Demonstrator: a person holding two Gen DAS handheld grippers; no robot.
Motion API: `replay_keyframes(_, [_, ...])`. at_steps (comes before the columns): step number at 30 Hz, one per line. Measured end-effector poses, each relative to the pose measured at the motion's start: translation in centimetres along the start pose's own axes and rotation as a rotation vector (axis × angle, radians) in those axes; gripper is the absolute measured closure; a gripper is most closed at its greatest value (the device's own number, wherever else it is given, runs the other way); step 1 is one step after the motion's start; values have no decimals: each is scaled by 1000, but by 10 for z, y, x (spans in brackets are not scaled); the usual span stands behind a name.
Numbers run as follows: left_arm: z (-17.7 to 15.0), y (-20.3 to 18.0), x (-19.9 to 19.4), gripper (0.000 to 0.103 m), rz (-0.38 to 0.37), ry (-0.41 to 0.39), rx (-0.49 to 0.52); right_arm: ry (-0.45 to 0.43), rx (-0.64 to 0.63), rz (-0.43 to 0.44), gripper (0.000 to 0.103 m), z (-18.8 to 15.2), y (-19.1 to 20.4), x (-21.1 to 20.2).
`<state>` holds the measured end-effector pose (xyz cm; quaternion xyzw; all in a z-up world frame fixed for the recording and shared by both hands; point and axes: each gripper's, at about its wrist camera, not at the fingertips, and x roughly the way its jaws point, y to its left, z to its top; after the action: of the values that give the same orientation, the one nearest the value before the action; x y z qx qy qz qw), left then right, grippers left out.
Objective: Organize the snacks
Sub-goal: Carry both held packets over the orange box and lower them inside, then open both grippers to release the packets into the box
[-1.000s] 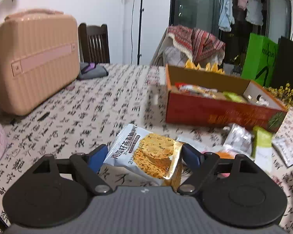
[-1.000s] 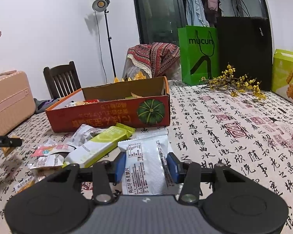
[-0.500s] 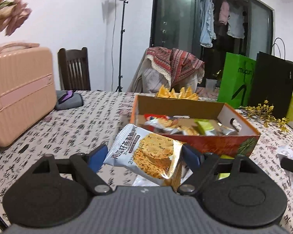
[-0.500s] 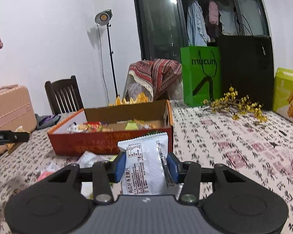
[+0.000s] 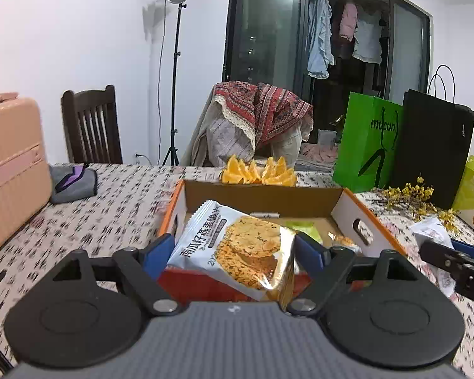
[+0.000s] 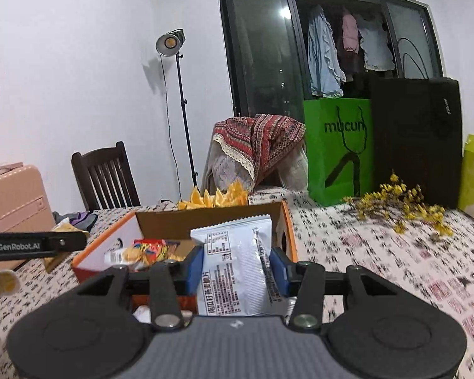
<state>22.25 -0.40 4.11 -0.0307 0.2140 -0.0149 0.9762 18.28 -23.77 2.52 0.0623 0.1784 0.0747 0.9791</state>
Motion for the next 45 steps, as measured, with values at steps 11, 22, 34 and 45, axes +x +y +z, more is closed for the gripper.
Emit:
replay_keyframes(11, [28,-7,74,19,30,40,-23,27,0,-13,58,38,2,79])
replay_keyframes(22, [17,12,124,19,100,84,-46,81,-9,-2,58,17,1,141])
replay_keyframes(34, [13,18,124,0,109,80,-82,107,-32,29,39,6,3,148])
replay_keyframes(45, [13,17,123,0,111,83,-89,100,-15,27,0,5,1,142])
